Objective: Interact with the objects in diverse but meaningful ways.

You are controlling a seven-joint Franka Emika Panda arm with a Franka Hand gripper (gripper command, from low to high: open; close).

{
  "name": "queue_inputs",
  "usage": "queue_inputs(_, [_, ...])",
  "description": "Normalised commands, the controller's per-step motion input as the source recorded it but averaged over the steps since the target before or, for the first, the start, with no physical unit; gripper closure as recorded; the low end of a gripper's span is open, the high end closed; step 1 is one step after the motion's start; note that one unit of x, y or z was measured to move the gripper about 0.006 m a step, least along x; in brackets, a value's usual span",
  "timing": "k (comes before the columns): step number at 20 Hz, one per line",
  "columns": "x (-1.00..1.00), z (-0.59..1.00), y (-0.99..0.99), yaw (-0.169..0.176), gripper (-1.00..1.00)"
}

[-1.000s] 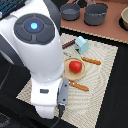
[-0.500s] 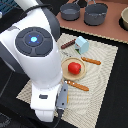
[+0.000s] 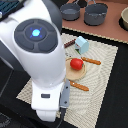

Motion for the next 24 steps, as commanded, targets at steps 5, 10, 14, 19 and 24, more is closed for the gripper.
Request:
queue_inputs(5, [-0.97,0.14,0.63,0.008,1.00])
queue_inputs(10, [-0.96,0.07,0.57,0.006,1.00])
queue_inputs(14, [-0.97,-0.02,0.50,0.000,1.00])
queue_inputs(19, [-0.96,-0.18,0.43,0.005,1.00])
queue_inputs(24, [-0.99,-0.33,0.32,0.001,1.00])
